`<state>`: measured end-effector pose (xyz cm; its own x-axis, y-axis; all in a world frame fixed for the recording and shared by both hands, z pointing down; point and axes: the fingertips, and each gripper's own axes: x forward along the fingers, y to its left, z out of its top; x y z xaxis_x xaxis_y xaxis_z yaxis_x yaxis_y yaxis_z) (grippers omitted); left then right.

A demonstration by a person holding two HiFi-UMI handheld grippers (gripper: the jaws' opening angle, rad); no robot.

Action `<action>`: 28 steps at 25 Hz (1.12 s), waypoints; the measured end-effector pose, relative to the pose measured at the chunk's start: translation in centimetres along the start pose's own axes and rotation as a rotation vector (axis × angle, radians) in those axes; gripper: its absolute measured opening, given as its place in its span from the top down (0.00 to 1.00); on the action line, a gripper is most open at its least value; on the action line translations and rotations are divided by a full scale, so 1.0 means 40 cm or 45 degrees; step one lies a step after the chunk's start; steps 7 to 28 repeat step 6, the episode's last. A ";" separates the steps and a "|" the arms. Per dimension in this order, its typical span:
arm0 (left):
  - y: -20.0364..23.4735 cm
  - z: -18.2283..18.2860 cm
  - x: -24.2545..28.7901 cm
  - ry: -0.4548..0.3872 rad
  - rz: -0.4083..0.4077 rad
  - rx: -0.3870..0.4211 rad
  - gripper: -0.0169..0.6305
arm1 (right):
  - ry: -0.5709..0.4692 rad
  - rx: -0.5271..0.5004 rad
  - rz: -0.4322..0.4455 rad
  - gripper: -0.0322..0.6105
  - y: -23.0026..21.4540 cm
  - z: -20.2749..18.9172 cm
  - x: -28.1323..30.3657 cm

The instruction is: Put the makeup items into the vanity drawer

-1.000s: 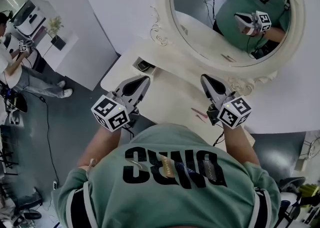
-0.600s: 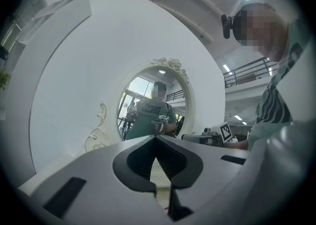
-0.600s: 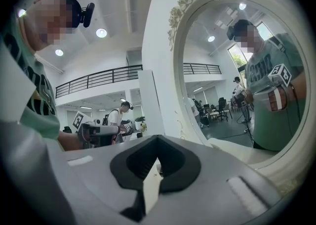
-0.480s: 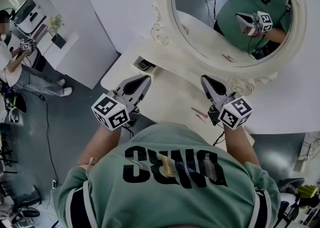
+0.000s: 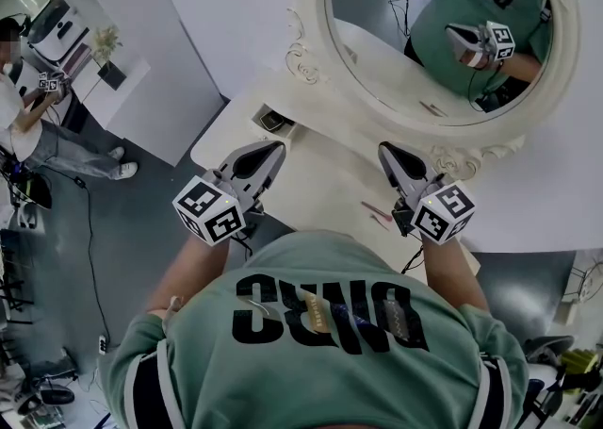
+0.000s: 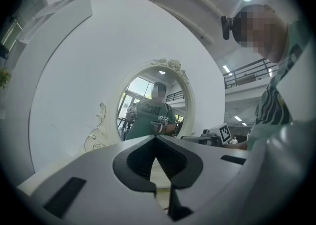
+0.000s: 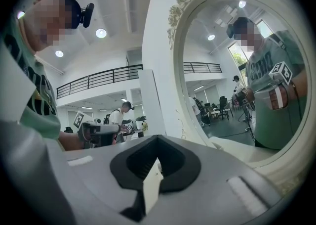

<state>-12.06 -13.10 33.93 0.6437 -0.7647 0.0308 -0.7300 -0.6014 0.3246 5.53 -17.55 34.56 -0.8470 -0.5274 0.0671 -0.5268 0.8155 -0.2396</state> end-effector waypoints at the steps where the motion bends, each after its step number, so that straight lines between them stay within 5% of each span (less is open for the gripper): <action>1: 0.000 -0.001 0.000 0.000 -0.001 0.000 0.97 | 0.002 -0.001 0.002 0.94 0.001 -0.002 0.001; 28: 0.001 -0.004 0.001 0.001 -0.007 0.000 0.97 | 0.007 0.000 0.006 0.94 0.003 -0.007 0.005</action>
